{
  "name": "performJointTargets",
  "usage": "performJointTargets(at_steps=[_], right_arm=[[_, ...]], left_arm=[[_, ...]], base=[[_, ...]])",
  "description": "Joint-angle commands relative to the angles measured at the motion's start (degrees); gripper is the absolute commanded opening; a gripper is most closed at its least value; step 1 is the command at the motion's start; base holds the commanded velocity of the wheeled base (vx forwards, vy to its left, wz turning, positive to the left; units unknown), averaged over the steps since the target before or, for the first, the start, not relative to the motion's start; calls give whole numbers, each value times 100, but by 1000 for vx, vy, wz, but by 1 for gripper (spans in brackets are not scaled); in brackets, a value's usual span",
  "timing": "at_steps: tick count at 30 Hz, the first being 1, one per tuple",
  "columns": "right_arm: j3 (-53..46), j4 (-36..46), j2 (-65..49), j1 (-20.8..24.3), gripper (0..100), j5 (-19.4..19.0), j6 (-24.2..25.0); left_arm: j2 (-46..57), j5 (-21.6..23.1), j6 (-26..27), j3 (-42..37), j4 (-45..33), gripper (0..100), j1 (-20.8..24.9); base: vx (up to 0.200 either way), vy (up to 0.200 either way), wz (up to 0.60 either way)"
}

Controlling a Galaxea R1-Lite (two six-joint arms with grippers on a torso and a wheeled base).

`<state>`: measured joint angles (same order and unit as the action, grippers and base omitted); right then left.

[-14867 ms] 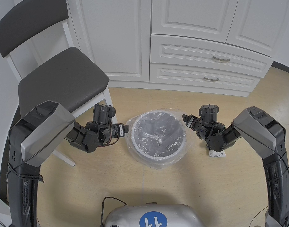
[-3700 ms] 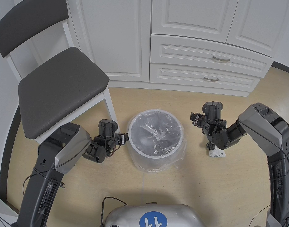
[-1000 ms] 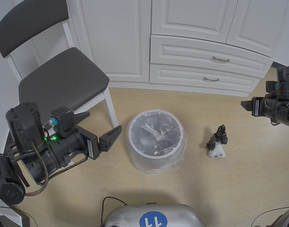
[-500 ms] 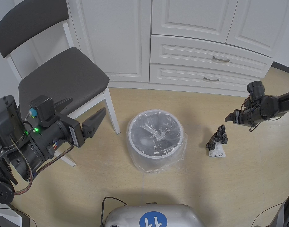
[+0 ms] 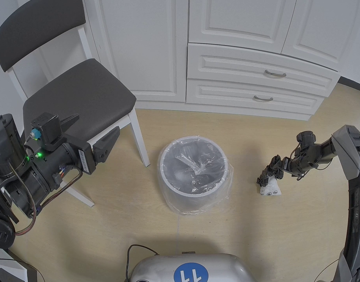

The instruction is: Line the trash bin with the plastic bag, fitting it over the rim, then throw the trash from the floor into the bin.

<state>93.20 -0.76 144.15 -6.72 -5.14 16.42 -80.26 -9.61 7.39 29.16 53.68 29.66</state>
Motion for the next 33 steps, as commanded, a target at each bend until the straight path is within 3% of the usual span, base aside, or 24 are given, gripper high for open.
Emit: performJointTargets(at_steps=[1,7,17,33], right_arm=[[252,-408,895,-84,100,-57,256],[-135,-2157,1238,-58,100,128,318],[-416,-4003,1642,215,100,233,467],[-390,-4099,1695,215,100,233,652]], left_arm=[[-7,-6,61,-24,3,100,-83],[-42,3,79,-60,11,100,-39],[-174,-6,96,-60,11,100,-13],[-297,-6,96,-86,143,100,5]], base=[[0,0,0],[0,0,0],[0,0,0],[0,0,0]])
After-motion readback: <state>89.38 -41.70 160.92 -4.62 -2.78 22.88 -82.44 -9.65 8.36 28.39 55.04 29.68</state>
